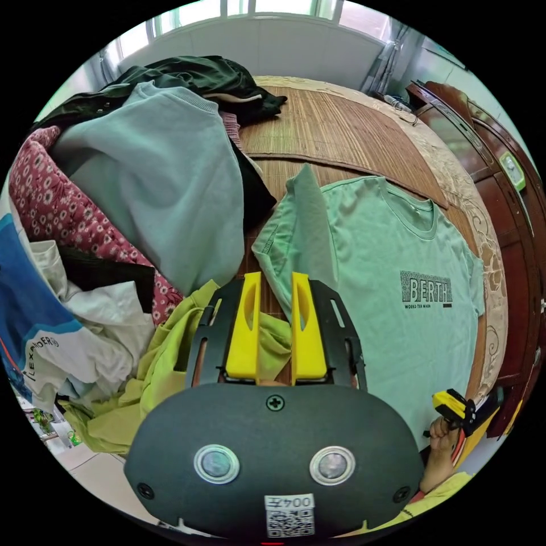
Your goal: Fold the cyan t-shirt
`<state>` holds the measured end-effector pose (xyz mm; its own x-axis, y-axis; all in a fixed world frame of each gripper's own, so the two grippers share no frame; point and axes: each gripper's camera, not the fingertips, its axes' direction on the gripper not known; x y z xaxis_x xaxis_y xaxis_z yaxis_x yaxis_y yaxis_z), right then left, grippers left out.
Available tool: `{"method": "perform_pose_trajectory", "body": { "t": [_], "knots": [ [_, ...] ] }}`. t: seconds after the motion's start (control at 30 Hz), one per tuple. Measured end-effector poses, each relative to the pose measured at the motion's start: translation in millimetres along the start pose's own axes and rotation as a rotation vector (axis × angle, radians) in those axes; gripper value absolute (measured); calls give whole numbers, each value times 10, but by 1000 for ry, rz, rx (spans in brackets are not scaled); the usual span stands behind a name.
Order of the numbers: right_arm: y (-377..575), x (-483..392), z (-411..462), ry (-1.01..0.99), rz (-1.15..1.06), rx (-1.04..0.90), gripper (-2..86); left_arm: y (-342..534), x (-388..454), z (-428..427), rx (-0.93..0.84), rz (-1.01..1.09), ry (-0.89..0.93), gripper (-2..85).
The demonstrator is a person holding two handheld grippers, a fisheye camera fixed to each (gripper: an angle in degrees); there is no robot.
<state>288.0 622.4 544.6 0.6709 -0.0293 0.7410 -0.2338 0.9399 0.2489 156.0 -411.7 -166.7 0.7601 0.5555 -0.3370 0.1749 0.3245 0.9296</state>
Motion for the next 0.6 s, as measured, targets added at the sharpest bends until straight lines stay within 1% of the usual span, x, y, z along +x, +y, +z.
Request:
{"method": "perform_pose_trajectory", "body": {
  "t": [0.13, 0.23, 0.27, 0.4, 0.5, 0.57, 0.6],
  "knots": [
    [73, 272, -214, -50, 48, 8, -8, -137, -182, 253, -20, -12, -33, 87],
    [86, 358, -388, -58, 39, 24, -8, -214, -331, 453, -37, -17, 2, 77],
    [89, 373, -414, -54, 34, 25, -8, -240, -371, 506, -46, 3, 18, 58],
    [114, 582, -557, -84, 57, 12, -7, -189, -544, 282, 16, 58, -39, 29],
    [129, 726, -687, -114, 76, 15, -7, -1, -1031, 36, 89, -26, 70, 23],
    [141, 796, -738, -128, 82, 10, -7, 129, -1610, 74, 99, -177, 142, 21],
    [153, 841, -757, -133, 89, 2, -7, 160, -1766, 111, 92, -222, 165, 21]
  ]
}}
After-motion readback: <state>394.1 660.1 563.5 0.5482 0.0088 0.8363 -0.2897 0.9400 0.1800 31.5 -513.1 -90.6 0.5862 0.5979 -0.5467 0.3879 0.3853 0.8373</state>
